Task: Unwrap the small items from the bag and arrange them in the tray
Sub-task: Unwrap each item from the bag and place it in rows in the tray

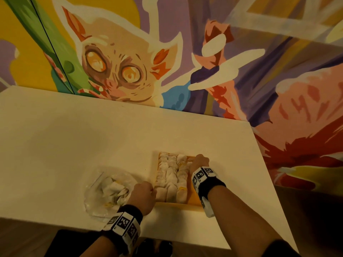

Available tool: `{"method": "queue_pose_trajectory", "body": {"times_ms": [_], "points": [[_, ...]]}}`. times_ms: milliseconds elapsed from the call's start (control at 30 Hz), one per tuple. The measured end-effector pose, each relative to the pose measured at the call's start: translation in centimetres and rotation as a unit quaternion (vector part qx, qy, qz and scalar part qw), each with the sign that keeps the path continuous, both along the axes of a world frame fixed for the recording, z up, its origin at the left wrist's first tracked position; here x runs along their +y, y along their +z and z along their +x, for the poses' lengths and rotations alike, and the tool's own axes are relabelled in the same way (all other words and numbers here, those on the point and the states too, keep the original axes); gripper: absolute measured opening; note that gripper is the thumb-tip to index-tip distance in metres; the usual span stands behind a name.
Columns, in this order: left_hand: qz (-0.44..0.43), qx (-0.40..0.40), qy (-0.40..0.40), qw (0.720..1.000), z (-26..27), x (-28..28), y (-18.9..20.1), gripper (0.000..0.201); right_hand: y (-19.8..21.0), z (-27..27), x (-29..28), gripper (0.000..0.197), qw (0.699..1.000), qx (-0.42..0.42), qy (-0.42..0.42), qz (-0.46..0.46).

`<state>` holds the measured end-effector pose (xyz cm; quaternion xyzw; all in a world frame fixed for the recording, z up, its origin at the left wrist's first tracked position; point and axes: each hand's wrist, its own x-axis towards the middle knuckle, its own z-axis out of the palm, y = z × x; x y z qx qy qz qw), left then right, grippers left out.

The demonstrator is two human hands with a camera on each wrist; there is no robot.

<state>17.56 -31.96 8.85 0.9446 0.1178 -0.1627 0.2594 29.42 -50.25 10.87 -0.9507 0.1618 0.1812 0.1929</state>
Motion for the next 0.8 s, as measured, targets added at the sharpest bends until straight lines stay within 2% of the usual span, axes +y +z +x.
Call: {"method": "queue_pose_trajectory", "body": {"times_ms": [167,333,467,533,667,767,800], "points": [[-0.018,0.003,0.005,1.0,0.1,0.3,-0.1,0.03,0.1,0.1,0.1,0.04,0.999,0.018,-0.009,0.042],[-0.018,0.002,-0.01,1.0,0.2,0.4,0.0,0.029,0.9,-0.4,0.6,0.034,0.998,-0.009,-0.044,0.041],[-0.012,0.003,-0.017,1.0,0.2,0.4,0.3,0.03,1.5,-0.9,0.3,0.034,0.986,-0.046,-0.13,0.099],[-0.01,0.004,-0.021,1.0,0.2,0.5,0.4,0.03,1.9,-1.3,0.6,0.029,0.994,-0.022,-0.081,0.063],[-0.014,0.008,-0.018,1.0,0.2,0.5,0.4,0.03,2.1,-1.7,0.6,0.014,0.99,-0.005,-0.082,0.113],[-0.013,0.006,-0.017,1.0,0.2,0.4,0.6,0.03,2.0,-1.4,0.8,0.022,0.988,-0.003,-0.096,0.12],[-0.013,0.006,-0.019,1.0,0.3,0.4,0.6,0.03,2.3,-1.5,1.1,0.018,0.989,0.007,-0.101,0.108]]}}
